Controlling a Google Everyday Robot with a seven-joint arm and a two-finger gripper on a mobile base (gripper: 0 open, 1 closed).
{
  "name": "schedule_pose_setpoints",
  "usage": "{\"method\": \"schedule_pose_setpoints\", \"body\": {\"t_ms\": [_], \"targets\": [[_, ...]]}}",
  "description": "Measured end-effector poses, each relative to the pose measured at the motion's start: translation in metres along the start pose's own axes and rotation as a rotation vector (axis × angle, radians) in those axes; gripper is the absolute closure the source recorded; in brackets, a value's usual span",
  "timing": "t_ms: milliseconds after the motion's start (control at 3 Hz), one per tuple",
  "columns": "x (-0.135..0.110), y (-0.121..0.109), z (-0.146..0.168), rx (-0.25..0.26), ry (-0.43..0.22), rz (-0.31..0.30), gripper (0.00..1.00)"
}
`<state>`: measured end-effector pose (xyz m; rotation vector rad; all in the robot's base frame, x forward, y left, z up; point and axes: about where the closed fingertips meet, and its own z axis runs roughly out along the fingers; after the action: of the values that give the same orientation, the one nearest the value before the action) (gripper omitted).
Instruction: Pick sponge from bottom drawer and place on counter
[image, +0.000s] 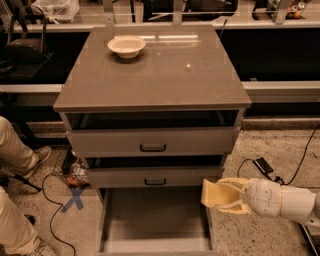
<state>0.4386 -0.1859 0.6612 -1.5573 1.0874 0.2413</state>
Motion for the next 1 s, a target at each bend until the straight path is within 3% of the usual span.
{"method": "schedule_pose_setpoints", "body": {"t_ms": [333,667,1000], "targets": [[-0.033,-0.048,-0.012,-0.006,-0.031,0.002,1.00],[-0.072,-0.132,-0.028,0.027,-0.075,0.020,1.00],[-0.086,-0.185,-0.034,0.078,-0.114,0.056,1.00]]}}
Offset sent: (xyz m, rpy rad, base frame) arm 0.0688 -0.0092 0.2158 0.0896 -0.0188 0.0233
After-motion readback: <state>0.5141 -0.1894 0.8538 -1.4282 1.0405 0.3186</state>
